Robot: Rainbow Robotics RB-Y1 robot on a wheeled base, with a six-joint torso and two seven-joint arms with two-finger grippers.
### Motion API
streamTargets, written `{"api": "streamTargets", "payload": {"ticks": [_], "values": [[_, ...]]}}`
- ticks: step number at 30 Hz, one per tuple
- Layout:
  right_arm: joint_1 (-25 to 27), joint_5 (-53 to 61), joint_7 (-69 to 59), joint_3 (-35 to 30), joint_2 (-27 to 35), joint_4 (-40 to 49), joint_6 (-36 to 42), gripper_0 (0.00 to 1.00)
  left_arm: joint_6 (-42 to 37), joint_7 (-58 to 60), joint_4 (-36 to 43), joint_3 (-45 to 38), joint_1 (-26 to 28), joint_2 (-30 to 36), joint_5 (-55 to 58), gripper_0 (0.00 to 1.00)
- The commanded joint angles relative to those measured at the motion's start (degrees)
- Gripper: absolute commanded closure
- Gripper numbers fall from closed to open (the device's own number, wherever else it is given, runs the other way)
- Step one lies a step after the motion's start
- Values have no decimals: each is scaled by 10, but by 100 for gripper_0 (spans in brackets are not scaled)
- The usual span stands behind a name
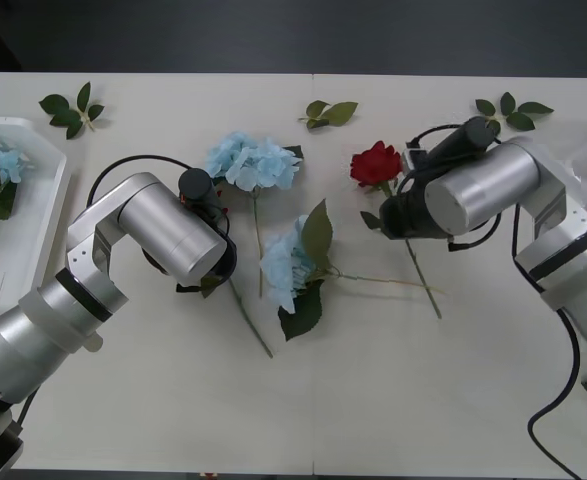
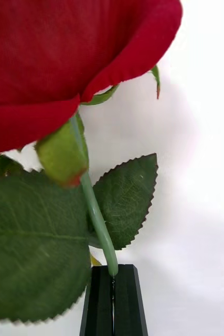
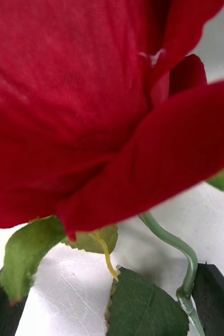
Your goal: Put the red flowers into the right box and the blue flowers into the left box
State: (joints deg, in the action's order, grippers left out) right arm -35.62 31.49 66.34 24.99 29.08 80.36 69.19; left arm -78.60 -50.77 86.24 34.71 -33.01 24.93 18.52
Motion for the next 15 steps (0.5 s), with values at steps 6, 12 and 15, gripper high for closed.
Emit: {"api": "streamTargets", "payload": {"ticks": [6,12,15], "values": [[-12,56,155,-47,128,29,2,100,3,-13,1,18,-20,-9,4,11],[-12,95,195,-50,212,25,2,100,3,-12,-1,32,-21,-9,4,11],[-12,126,201,-50,257,18,2,100,3,-9,-1,39,-21,-9,4,11]]}}
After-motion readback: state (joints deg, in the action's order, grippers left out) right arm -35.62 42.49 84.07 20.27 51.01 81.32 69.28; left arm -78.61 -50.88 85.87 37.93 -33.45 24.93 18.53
